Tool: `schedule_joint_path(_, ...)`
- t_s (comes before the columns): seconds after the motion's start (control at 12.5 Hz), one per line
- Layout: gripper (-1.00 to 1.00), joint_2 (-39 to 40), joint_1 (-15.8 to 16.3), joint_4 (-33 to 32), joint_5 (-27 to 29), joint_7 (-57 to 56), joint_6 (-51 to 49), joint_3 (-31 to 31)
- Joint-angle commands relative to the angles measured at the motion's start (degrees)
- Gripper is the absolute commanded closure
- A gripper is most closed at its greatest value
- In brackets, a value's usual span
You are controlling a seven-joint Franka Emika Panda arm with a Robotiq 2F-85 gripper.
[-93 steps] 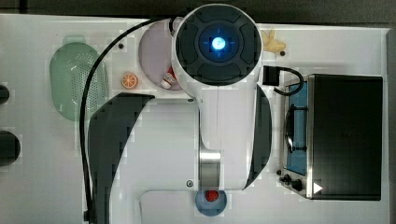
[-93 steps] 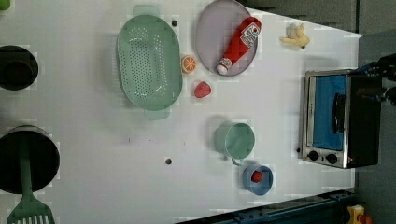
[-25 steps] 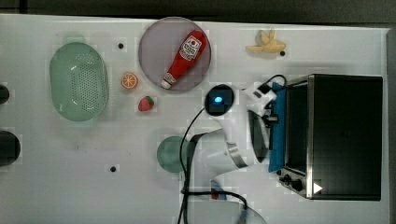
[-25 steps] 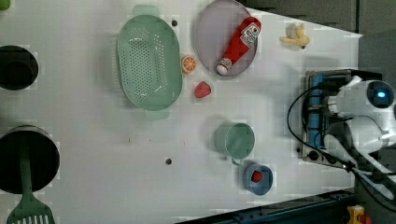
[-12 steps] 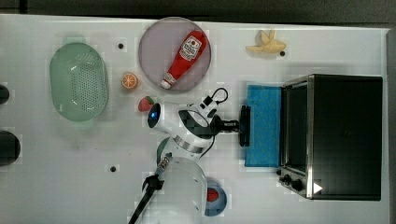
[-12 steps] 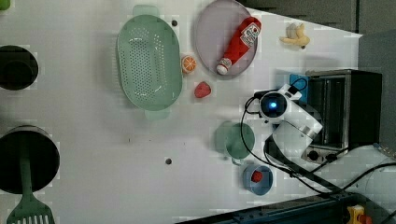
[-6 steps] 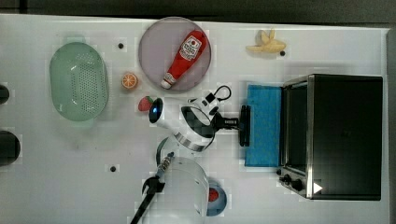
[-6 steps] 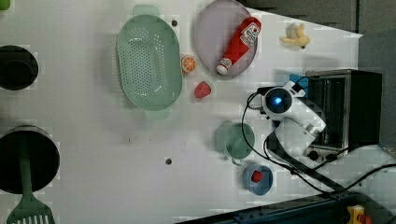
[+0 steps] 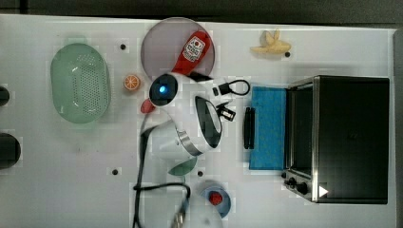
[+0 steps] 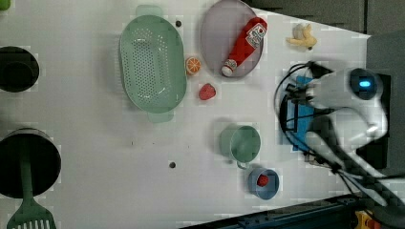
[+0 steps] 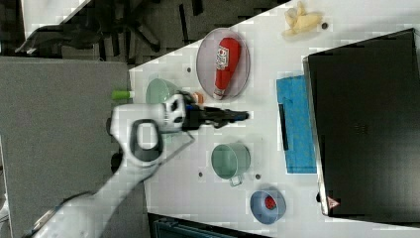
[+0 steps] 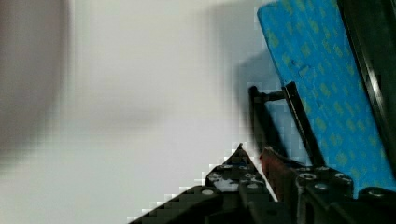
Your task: Flap open oven.
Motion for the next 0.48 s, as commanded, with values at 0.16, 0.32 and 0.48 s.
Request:
schedule_joint_path(0.16,0.65,-10.8,-0.5,1.6,10.8,2.8,-4.7,-0.4)
schedule_joint_path(0.32,0.65,-15.4,-0.6,1.8,17.9,2.8,-7.0,-0.8)
schedule_joint_path(0.48,0.65,-19.8,-0.6,2.1,22.3,3.2,-8.4,-0.8)
